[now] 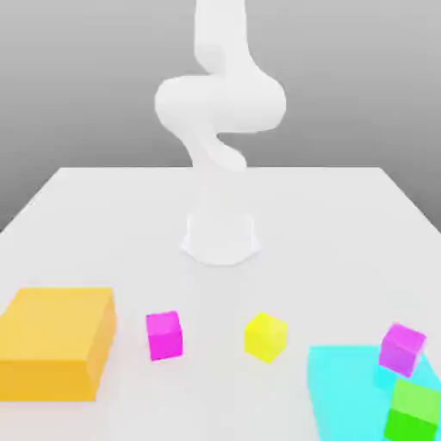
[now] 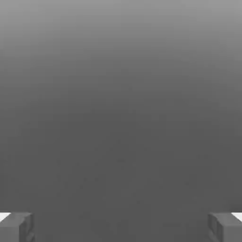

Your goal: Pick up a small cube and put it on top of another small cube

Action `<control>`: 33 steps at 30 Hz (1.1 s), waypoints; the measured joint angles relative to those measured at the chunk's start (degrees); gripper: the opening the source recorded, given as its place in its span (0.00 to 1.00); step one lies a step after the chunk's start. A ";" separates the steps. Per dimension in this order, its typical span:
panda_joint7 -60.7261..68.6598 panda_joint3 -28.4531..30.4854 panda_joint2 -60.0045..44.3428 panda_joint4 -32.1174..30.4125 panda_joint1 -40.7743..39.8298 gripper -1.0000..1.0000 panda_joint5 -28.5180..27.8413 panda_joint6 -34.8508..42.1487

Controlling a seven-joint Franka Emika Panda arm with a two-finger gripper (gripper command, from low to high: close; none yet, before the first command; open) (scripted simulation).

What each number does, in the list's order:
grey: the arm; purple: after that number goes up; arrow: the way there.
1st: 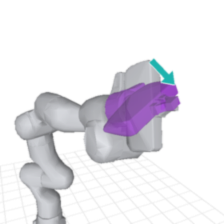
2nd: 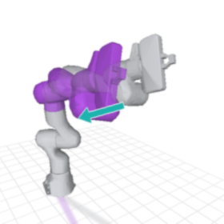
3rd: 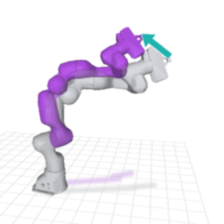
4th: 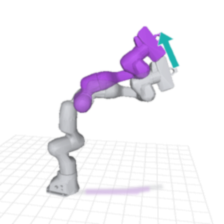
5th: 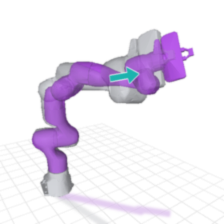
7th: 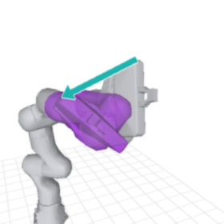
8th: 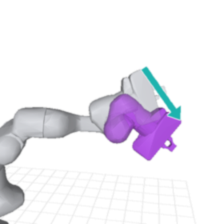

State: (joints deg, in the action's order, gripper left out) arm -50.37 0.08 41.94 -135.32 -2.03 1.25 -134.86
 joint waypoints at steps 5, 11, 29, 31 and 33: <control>-10.89 -0.61 -9.38 -8.06 -4.59 0.50 2.55 -7.19; -24.07 -2.10 -19.82 -17.16 -9.42 0.50 4.15 -15.27; -54.48 -0.98 -53.03 -30.68 -16.05 0.50 -3.12 -42.29; -54.58 -0.55 -54.56 -30.46 -15.59 0.00 -3.14 -43.56; -54.61 -0.55 -54.56 -30.46 -15.59 0.00 -3.18 -43.62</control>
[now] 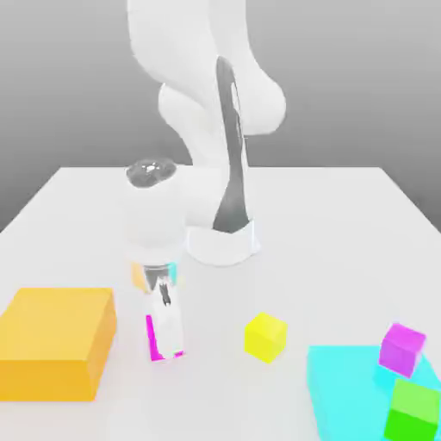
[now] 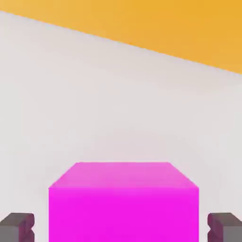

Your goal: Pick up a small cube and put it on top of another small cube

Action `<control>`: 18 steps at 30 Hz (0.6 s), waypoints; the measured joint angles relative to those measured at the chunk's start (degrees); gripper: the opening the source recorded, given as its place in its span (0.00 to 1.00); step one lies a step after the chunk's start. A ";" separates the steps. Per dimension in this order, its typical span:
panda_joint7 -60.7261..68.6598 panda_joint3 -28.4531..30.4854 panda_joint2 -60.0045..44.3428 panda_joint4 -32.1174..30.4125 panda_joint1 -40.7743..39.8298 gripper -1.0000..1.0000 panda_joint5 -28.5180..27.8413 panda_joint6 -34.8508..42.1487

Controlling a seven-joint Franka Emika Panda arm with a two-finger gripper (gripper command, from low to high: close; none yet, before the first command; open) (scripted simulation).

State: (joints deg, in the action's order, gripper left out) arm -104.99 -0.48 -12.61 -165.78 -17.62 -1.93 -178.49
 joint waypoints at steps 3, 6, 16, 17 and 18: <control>-0.14 0.21 -0.76 0.11 0.21 0.00 -0.12 -0.72; 0.42 -0.61 2.94 -0.42 -0.57 0.00 0.39 2.41; 8.27 -3.42 16.05 1.52 4.66 0.00 1.04 17.50; 10.40 -4.04 15.96 2.84 6.21 0.00 0.80 18.71; 12.56 -4.85 15.84 4.17 7.60 0.00 0.57 19.92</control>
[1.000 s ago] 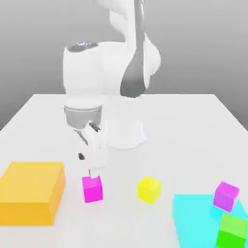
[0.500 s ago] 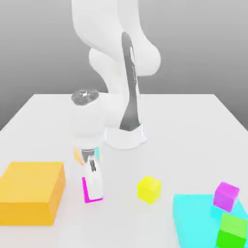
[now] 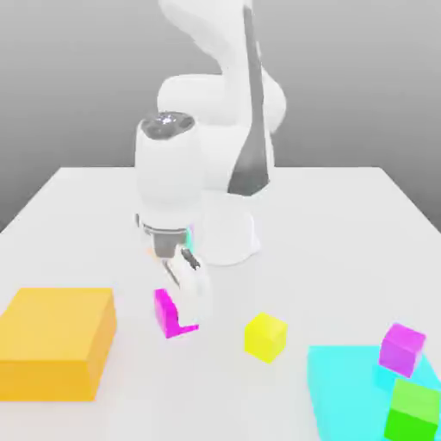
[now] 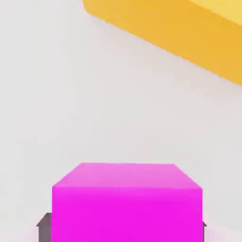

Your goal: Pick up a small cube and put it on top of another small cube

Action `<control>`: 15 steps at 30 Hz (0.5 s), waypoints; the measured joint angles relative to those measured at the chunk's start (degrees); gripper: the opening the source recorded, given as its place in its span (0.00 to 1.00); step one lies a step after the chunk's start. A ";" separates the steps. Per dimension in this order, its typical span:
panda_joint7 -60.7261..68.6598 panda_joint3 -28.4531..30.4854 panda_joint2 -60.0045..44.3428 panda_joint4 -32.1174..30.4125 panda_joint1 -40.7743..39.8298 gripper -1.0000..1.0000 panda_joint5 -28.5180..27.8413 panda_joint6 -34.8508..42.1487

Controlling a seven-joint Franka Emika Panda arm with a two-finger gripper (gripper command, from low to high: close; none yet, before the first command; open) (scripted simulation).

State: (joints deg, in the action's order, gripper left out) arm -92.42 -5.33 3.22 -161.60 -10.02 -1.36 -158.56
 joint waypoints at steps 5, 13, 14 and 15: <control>11.63 -3.03 -0.80 6.79 8.00 0.00 -0.20 6.01; 31.18 -7.74 -2.21 17.68 20.96 0.00 0.80 15.58; 33.72 -8.30 -2.37 19.05 22.60 0.00 1.04 16.80; 36.18 -8.83 -2.58 20.38 24.26 0.00 1.25 17.94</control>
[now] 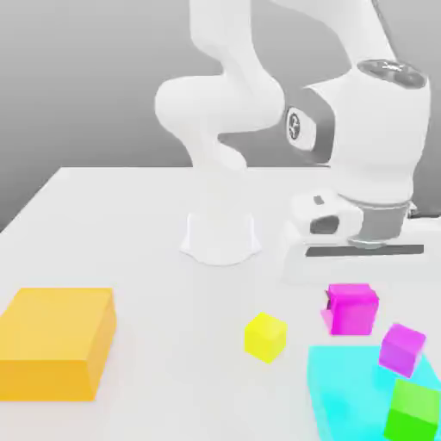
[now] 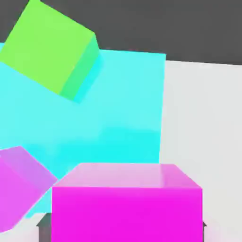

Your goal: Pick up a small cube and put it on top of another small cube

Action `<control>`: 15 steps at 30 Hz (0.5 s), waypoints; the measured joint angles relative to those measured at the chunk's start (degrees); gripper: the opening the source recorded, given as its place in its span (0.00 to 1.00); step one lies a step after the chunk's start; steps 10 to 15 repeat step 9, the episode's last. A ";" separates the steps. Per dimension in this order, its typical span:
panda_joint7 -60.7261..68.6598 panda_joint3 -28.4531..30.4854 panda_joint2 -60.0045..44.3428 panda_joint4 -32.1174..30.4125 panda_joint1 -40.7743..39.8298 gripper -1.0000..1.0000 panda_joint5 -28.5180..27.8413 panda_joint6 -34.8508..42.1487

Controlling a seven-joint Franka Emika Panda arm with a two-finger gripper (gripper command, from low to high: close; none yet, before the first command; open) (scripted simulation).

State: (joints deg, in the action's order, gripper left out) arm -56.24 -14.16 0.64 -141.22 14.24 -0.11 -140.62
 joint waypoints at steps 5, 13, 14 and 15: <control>3.32 0.23 -6.13 1.72 3.51 0.00 -2.16 -4.21; 2.89 0.45 -7.73 1.46 3.52 1.00 -2.87 -6.00; 2.89 0.45 -7.73 1.46 3.52 1.00 -2.87 -6.00; 2.89 0.45 -7.73 1.46 3.52 1.00 -2.87 -6.00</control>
